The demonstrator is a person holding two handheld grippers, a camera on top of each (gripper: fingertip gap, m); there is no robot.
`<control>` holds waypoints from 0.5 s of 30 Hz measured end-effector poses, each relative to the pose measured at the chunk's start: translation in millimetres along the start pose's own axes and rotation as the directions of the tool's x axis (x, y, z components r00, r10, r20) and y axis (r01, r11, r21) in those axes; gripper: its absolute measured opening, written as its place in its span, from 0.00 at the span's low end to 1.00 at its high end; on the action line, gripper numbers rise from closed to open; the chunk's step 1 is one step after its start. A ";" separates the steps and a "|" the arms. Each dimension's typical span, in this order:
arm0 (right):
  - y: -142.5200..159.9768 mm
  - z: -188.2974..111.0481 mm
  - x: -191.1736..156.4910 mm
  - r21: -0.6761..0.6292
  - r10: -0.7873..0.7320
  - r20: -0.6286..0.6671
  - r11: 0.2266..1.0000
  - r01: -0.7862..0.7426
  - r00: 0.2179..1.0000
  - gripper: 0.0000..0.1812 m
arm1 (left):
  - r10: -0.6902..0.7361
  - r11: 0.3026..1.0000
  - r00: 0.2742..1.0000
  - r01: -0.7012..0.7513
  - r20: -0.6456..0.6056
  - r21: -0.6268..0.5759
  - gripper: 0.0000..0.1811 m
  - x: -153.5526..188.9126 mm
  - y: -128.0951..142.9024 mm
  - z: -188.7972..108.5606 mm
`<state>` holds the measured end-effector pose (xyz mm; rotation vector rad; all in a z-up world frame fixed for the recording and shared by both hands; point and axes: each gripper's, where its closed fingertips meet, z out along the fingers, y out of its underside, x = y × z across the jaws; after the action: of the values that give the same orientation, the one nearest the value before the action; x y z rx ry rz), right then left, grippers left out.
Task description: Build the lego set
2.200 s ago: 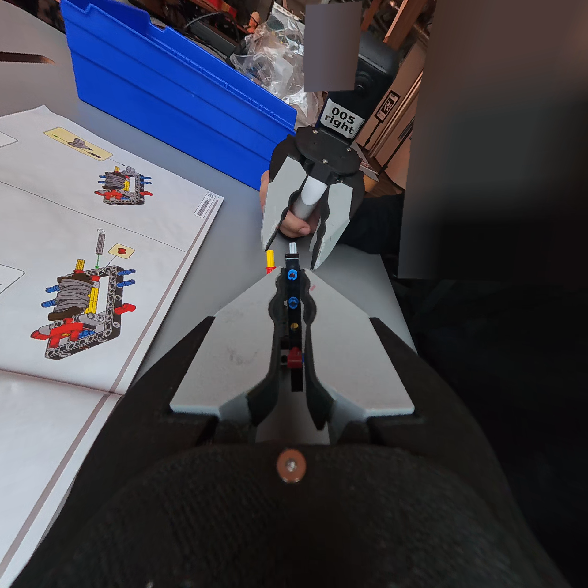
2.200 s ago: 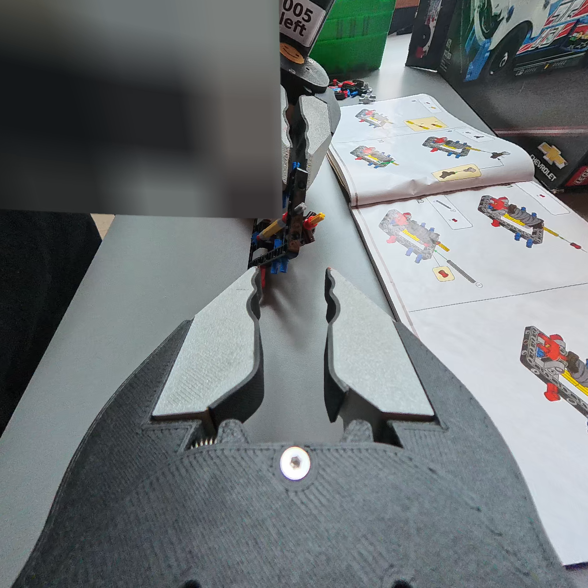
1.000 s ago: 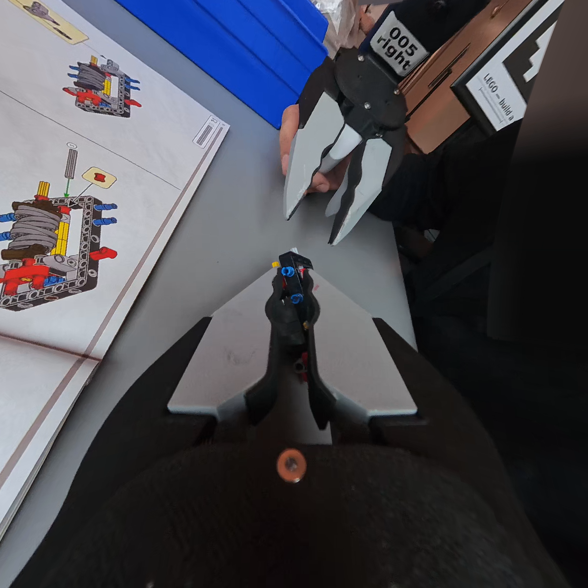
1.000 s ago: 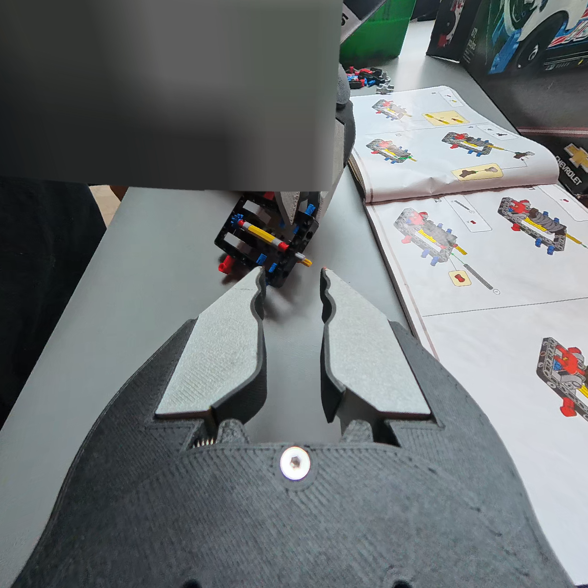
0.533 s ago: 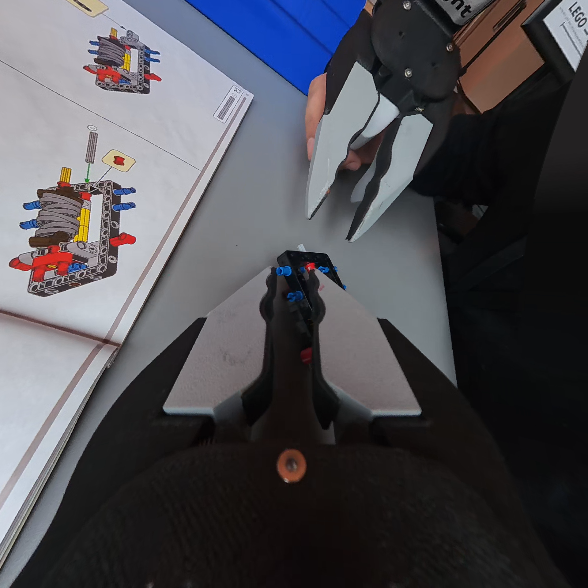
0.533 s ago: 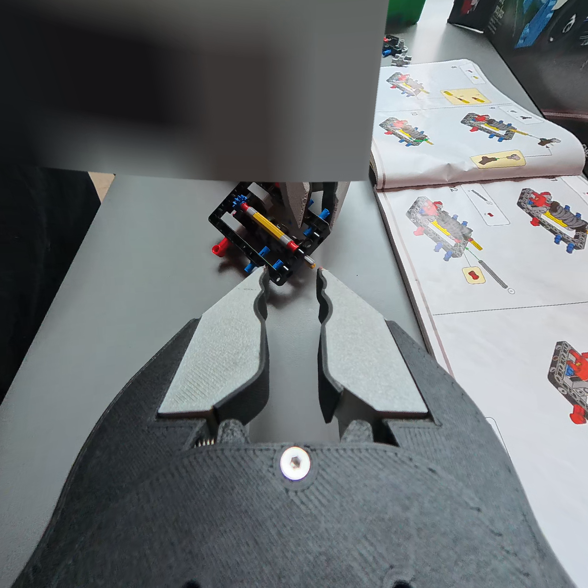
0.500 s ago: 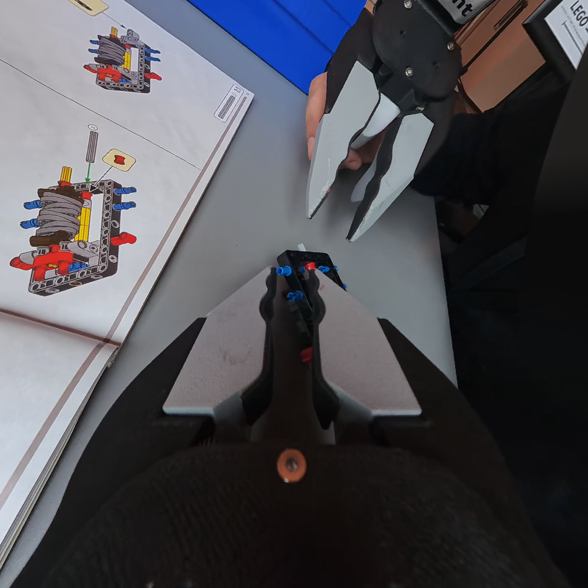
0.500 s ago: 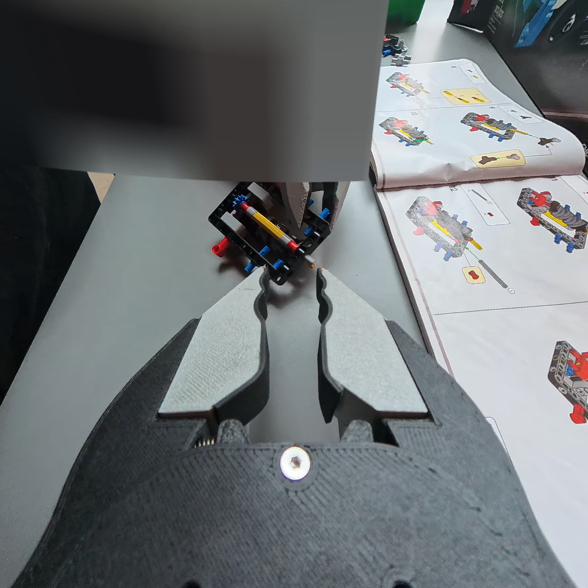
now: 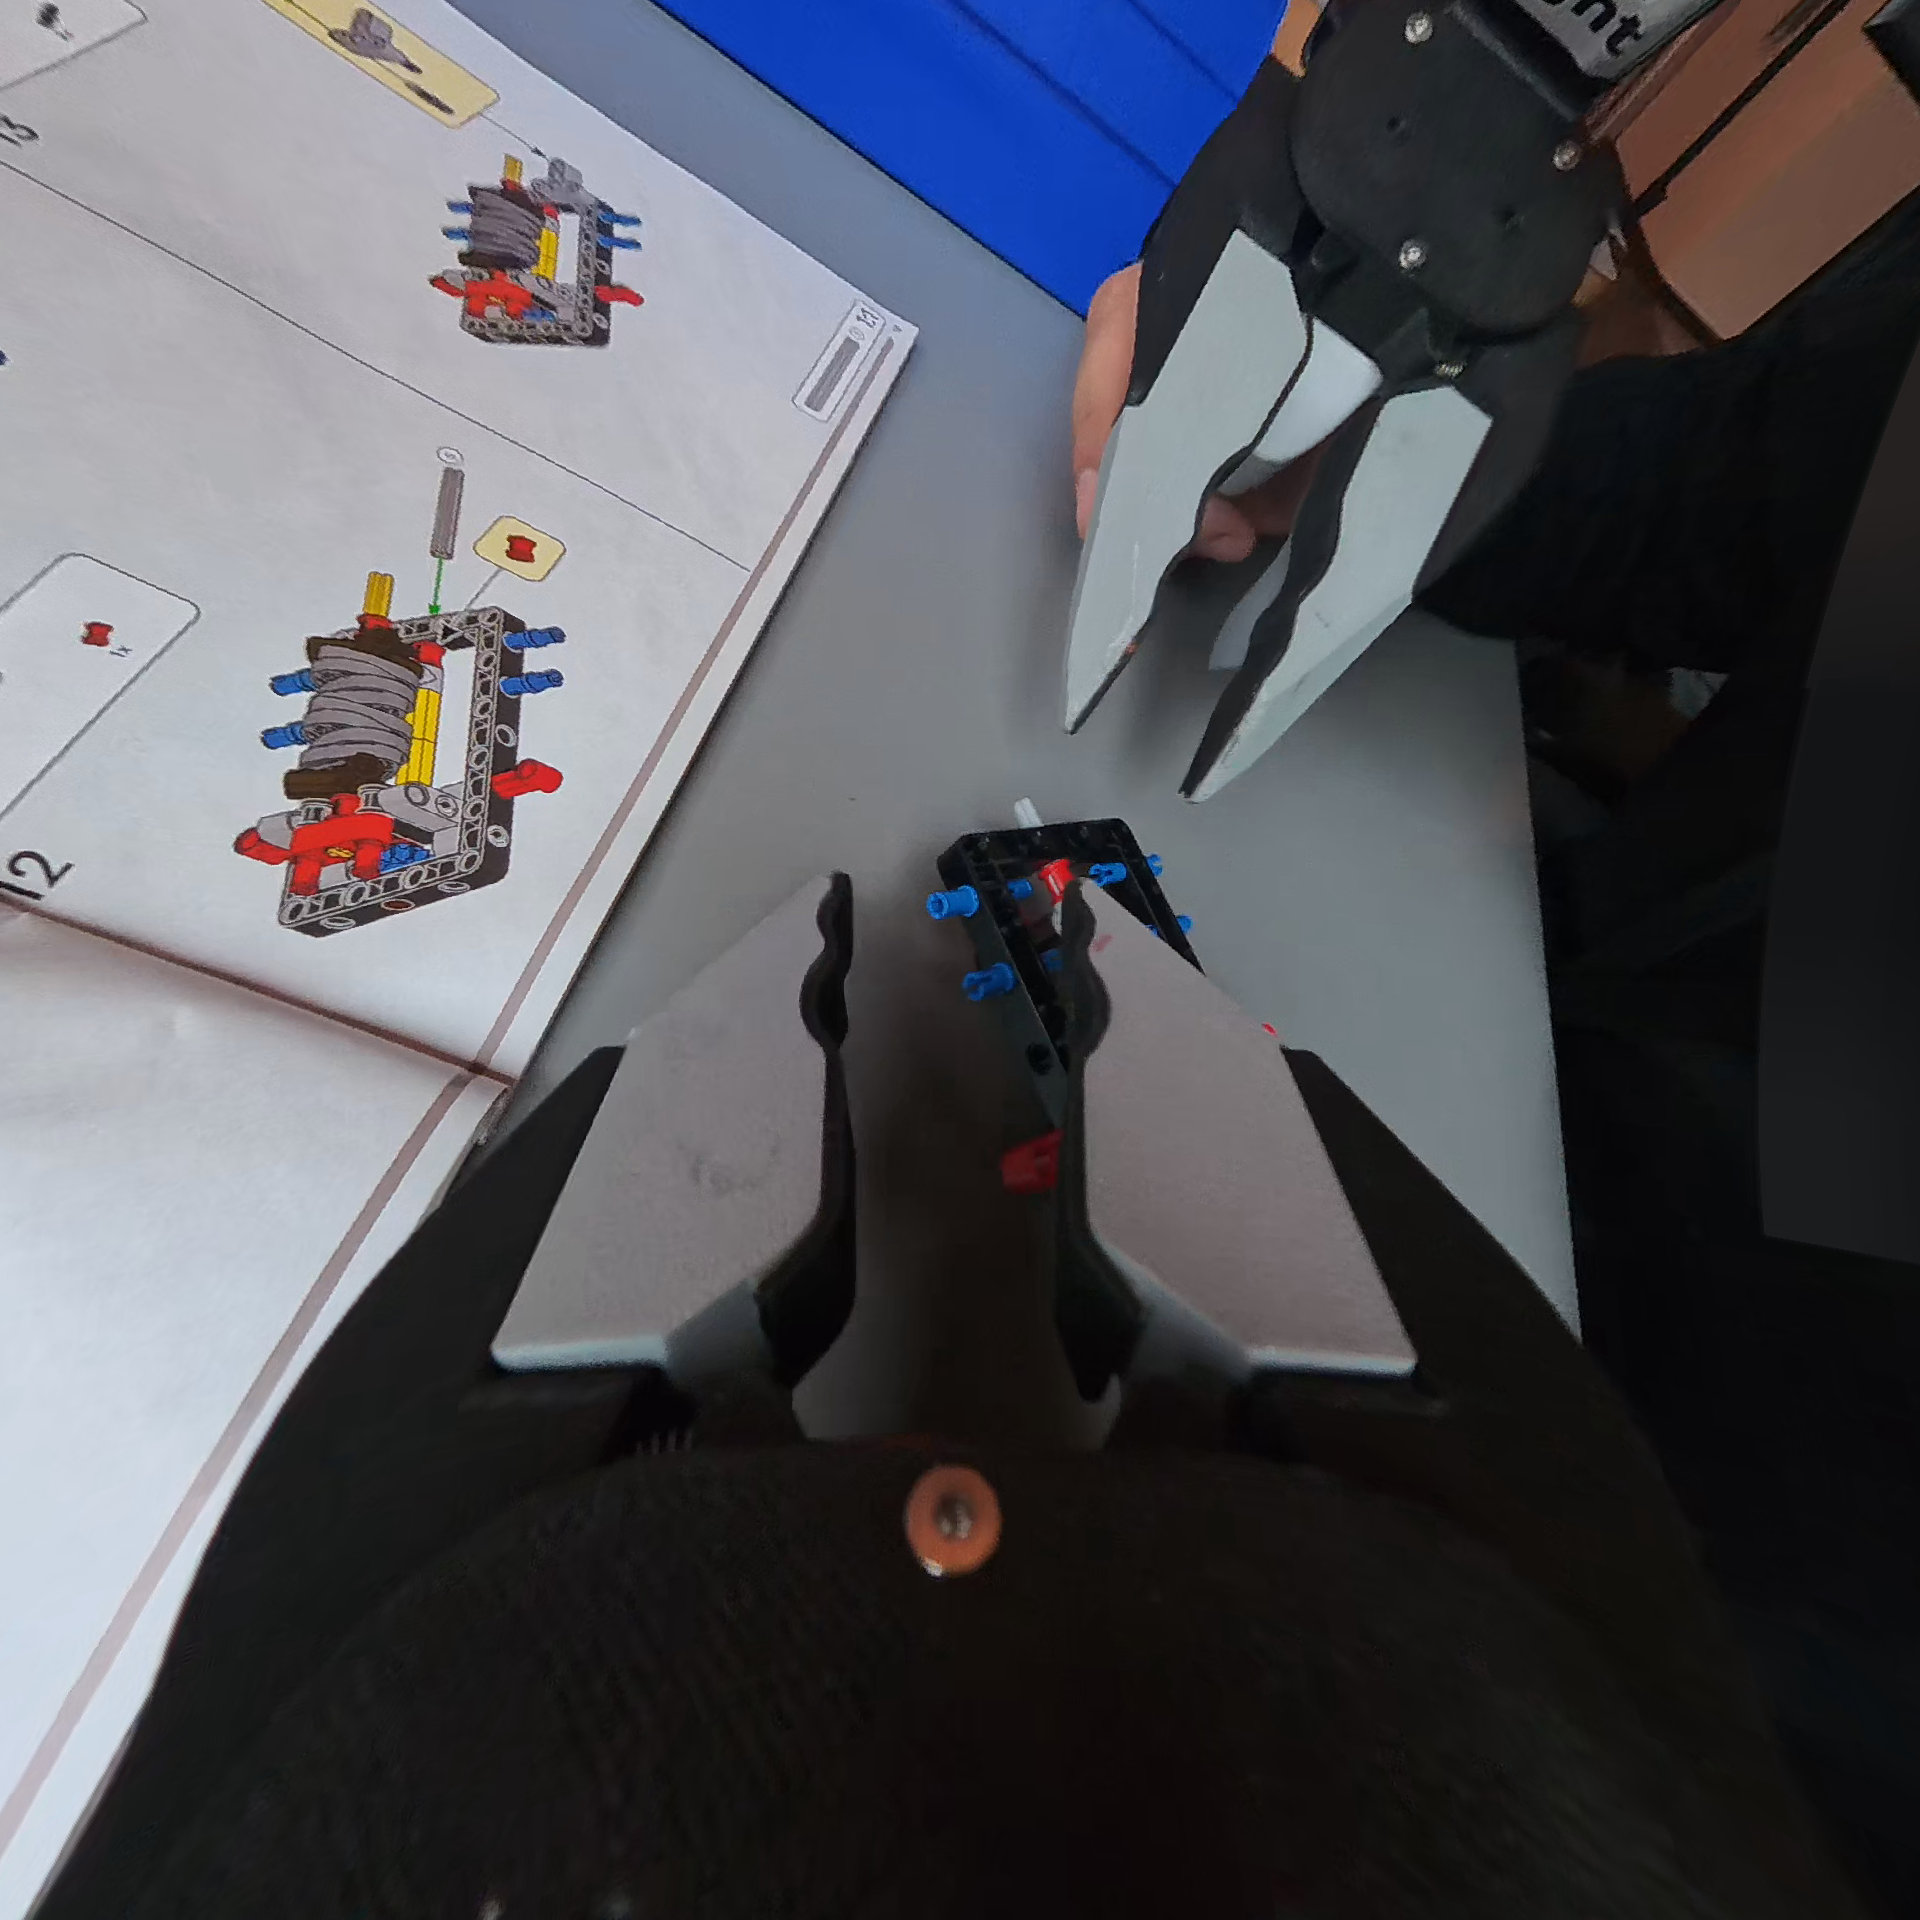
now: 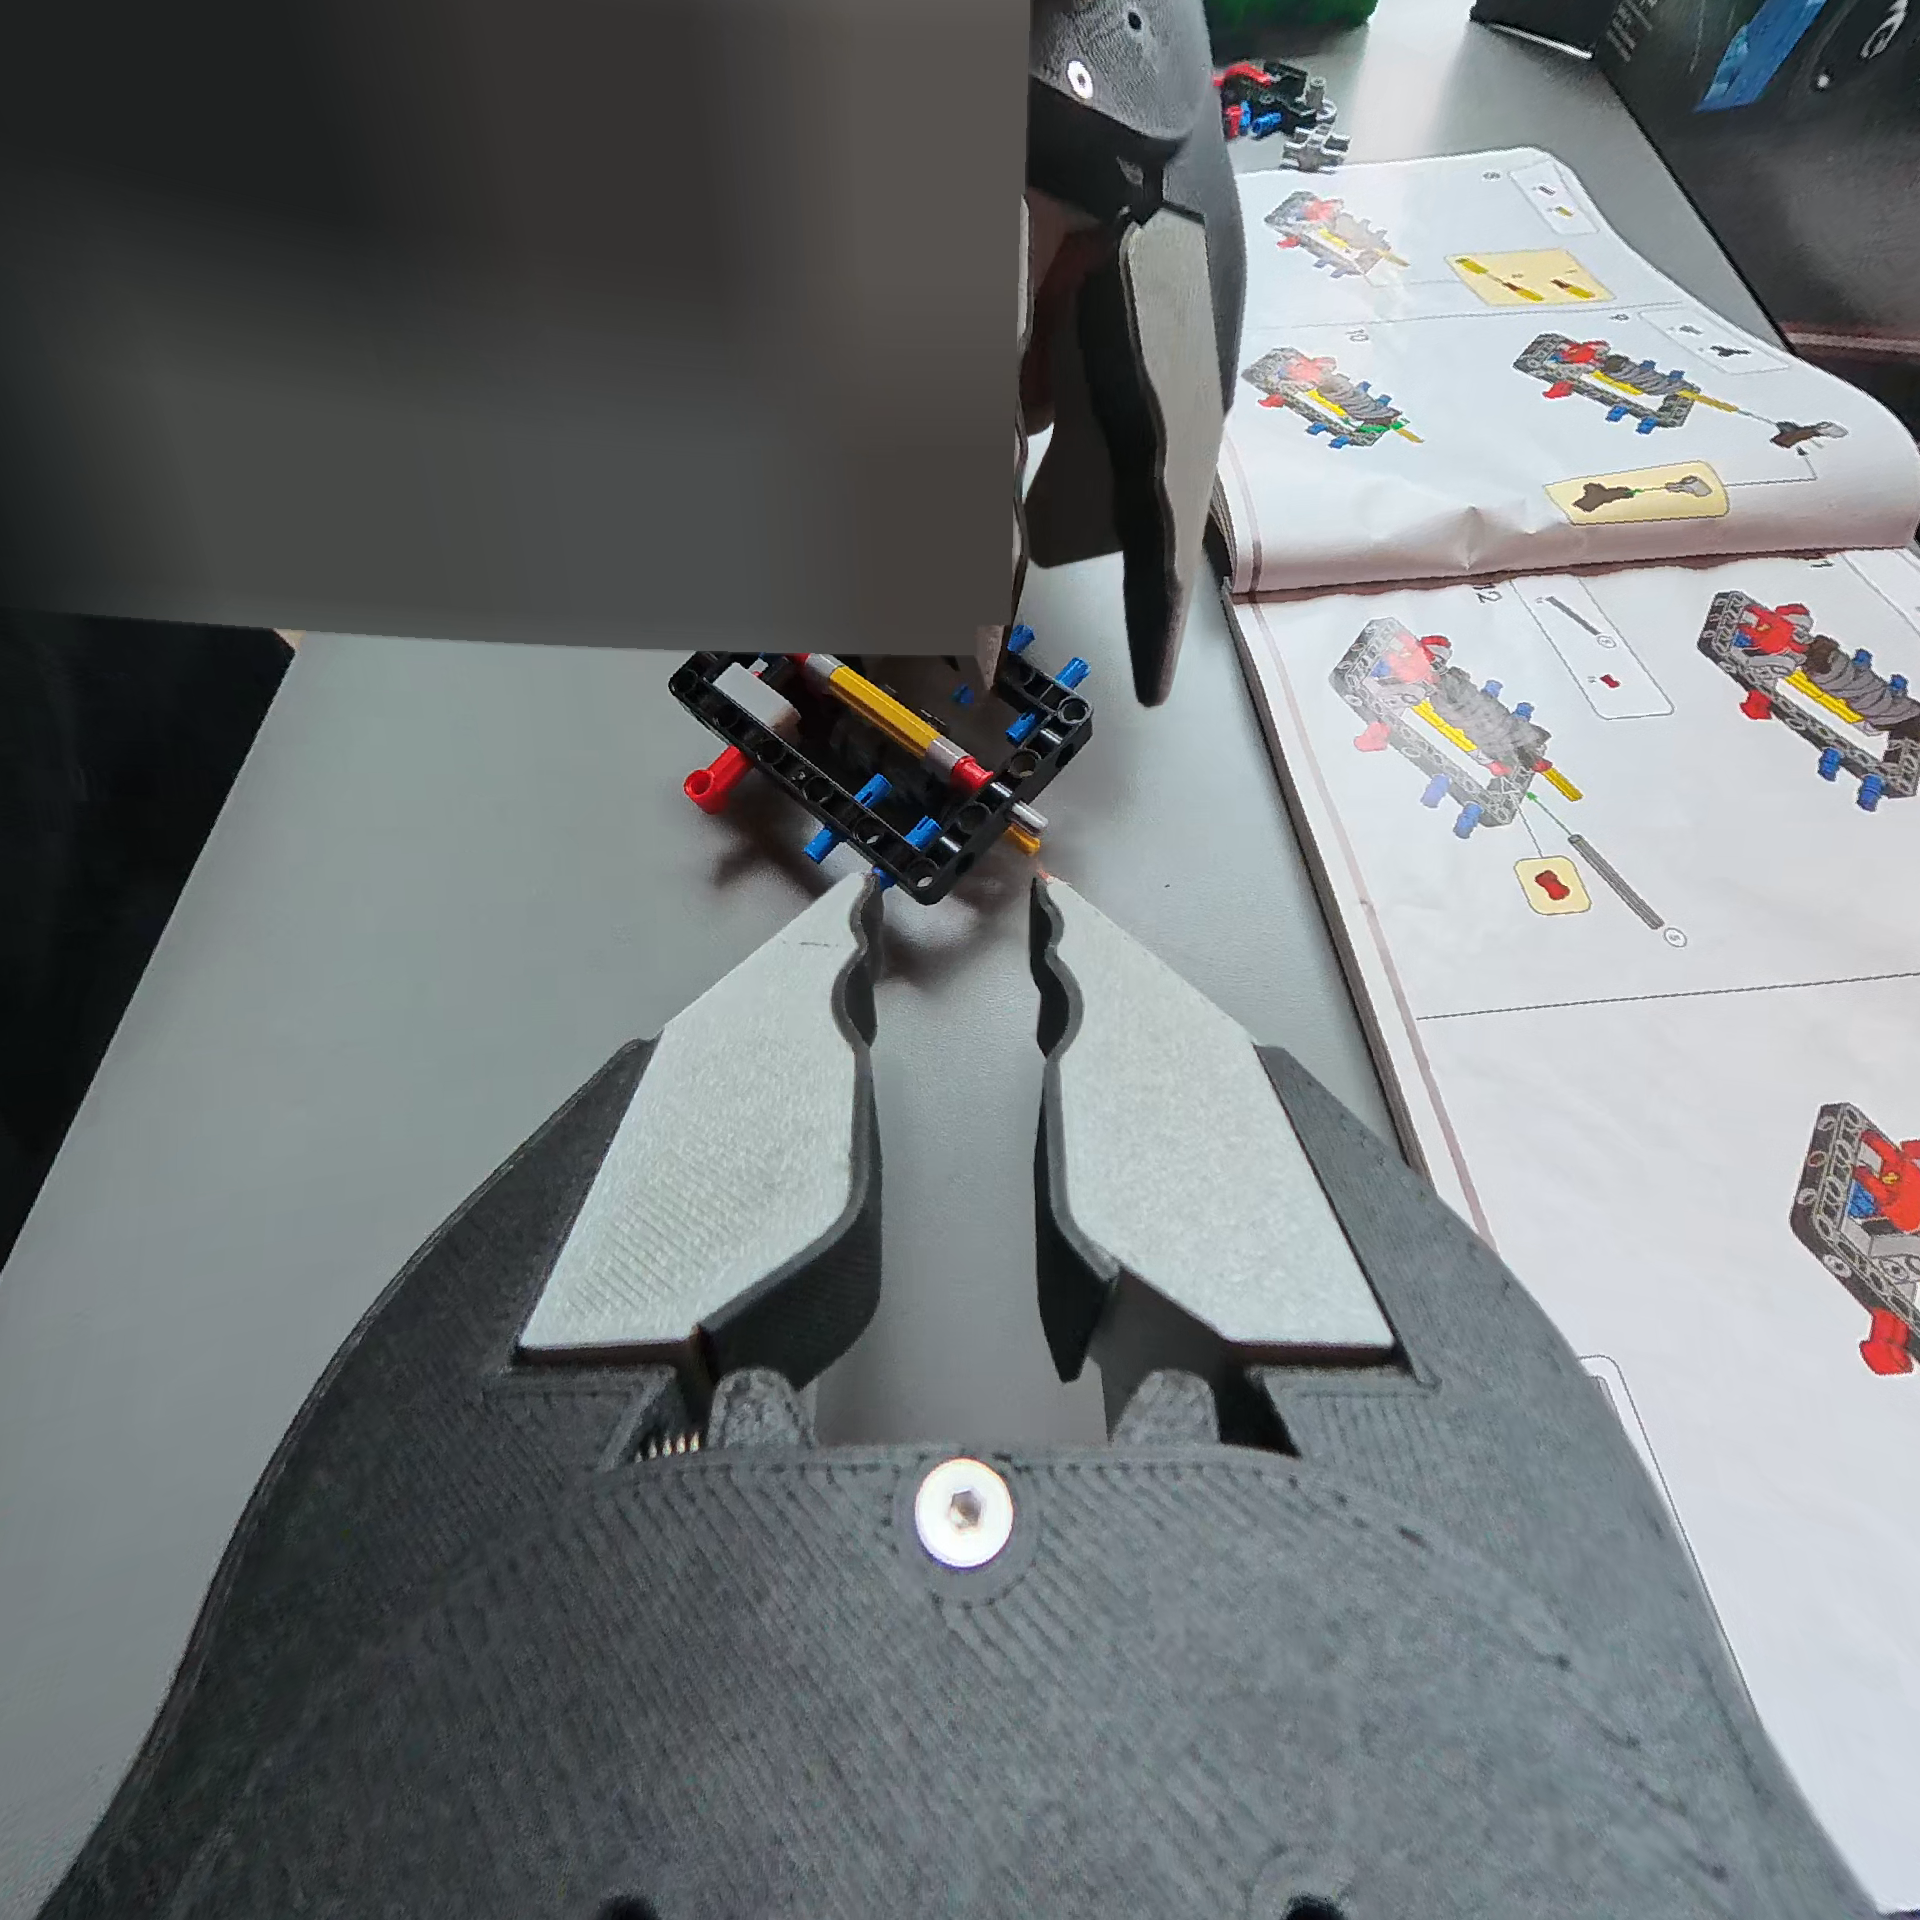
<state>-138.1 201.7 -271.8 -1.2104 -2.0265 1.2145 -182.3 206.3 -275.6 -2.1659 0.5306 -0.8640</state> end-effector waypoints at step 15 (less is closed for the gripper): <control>4.2 3.3 7.1 -0.037 0.017 -0.046 0.999 -0.018 0.999 0.08 | 0.100 0.995 0.995 -0.100 0.027 0.027 0.13 36.6 -16.0 -24.3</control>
<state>-142.2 207.3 -277.3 -1.2645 -2.0172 1.1513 -172.9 183.2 -236.0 -2.1028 0.6048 -0.7838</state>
